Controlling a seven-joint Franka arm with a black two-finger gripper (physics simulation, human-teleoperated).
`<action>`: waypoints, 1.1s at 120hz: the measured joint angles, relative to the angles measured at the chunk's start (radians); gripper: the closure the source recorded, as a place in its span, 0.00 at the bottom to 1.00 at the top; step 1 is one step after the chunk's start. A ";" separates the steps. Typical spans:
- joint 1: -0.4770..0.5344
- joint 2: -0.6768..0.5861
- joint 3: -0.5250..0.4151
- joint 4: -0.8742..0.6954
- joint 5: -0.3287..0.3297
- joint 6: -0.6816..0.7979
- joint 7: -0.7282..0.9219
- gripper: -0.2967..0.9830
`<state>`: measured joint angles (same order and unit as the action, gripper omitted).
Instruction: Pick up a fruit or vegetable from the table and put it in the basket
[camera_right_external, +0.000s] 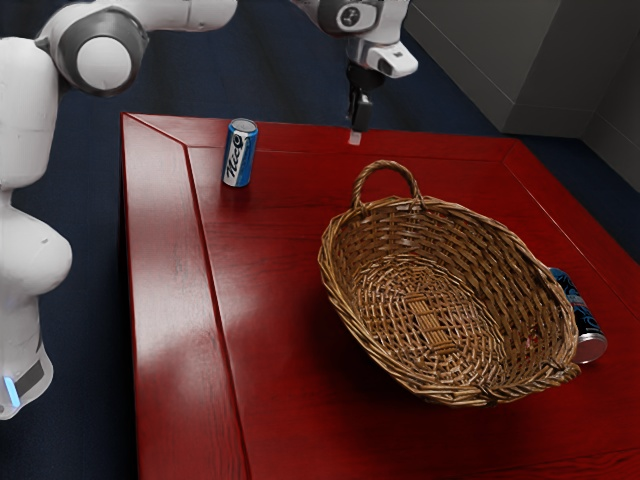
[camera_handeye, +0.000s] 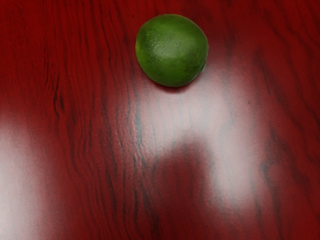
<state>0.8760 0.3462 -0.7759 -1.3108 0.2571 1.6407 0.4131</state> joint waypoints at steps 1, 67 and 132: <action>-0.002 0.005 -0.004 0.002 0.003 0.001 0.001 0.23; -0.081 0.238 -0.023 0.086 0.043 0.071 0.026 0.23; -0.118 0.362 -0.022 0.186 0.066 0.092 0.045 0.23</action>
<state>0.7578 0.7084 -0.7980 -1.1246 0.3233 1.7327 0.4580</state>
